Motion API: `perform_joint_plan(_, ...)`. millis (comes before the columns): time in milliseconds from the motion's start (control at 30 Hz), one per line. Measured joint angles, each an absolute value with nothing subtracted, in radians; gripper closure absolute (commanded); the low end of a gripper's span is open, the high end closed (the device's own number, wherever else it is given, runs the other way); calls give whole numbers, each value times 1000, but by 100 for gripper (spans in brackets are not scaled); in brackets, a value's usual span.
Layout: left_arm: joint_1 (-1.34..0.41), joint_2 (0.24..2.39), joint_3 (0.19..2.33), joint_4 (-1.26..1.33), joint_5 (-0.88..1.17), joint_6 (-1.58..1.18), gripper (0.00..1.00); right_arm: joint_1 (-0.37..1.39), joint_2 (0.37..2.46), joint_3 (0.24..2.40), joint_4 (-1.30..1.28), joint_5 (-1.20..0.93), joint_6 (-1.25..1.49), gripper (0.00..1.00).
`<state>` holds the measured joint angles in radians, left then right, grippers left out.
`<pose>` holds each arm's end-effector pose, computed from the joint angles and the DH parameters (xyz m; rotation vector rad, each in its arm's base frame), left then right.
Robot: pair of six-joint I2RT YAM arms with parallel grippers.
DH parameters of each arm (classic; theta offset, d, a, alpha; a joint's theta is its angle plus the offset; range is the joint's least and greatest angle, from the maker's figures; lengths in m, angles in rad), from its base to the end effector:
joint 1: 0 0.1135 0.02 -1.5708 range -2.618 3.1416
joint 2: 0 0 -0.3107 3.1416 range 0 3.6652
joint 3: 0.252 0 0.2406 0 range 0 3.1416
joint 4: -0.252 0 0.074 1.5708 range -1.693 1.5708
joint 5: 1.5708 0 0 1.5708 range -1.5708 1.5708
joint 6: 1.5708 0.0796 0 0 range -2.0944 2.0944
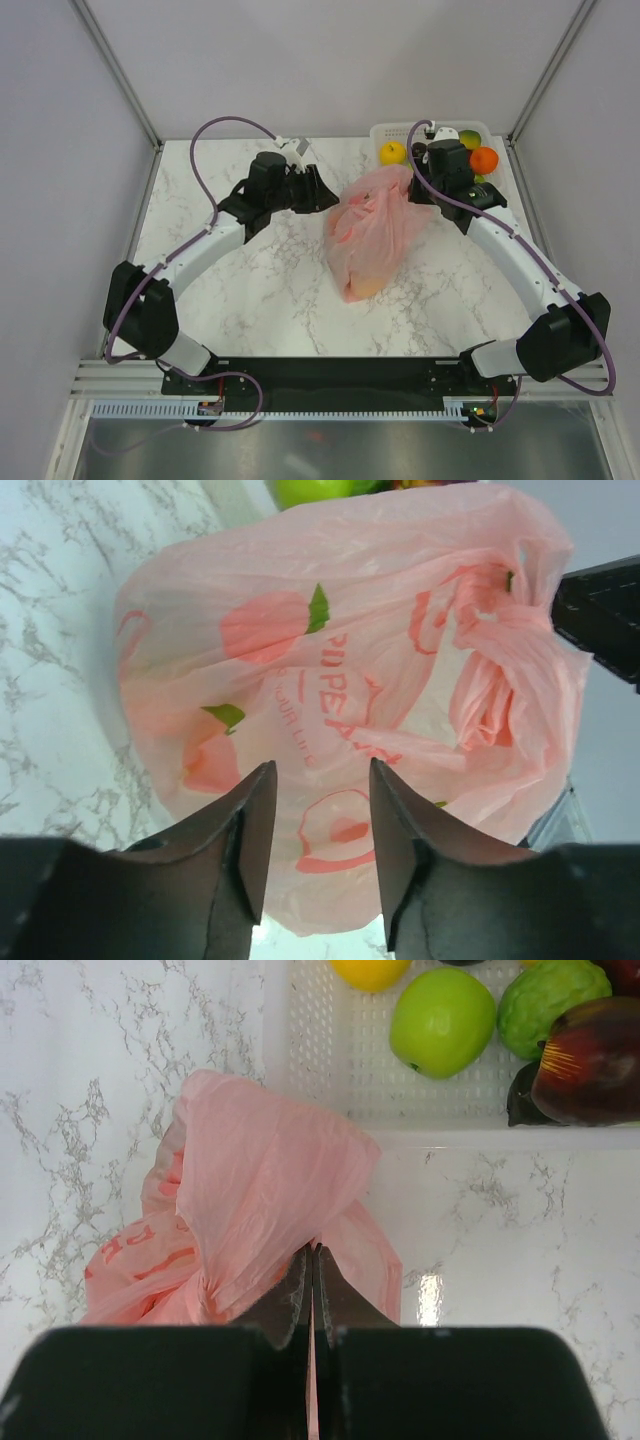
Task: Place the fake fruits into the plastic bag and tie a complex knot
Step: Tie the plastic bag at the center of the board.
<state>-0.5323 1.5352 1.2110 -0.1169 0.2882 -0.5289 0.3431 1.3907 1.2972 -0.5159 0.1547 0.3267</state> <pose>0.3201 -0.2148 0.3425 0.1985 2.1187 -0.9448 0.3122 0.0985 0.3698 0.0702 2.1787 0.2139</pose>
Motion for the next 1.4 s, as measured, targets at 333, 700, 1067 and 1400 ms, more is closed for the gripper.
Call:
perform_joint_plan(333,-577,1507,1139,63,360,-587,47,343,1391,1297,-510,97,338,100)
perform_joint_plan(700,-605,1524,1121,182,387,-696,35,343,1391,1297,-508,67,348,100)
perform_joint_plan(1067,-613,1578,1073,297,384,-850,34,350,1391,1297,-506,52,355,100)
perform_joint_plan(1400,-613,1593,941,520,356,-1043,32,356,1390,1295,-475,6,399,100)
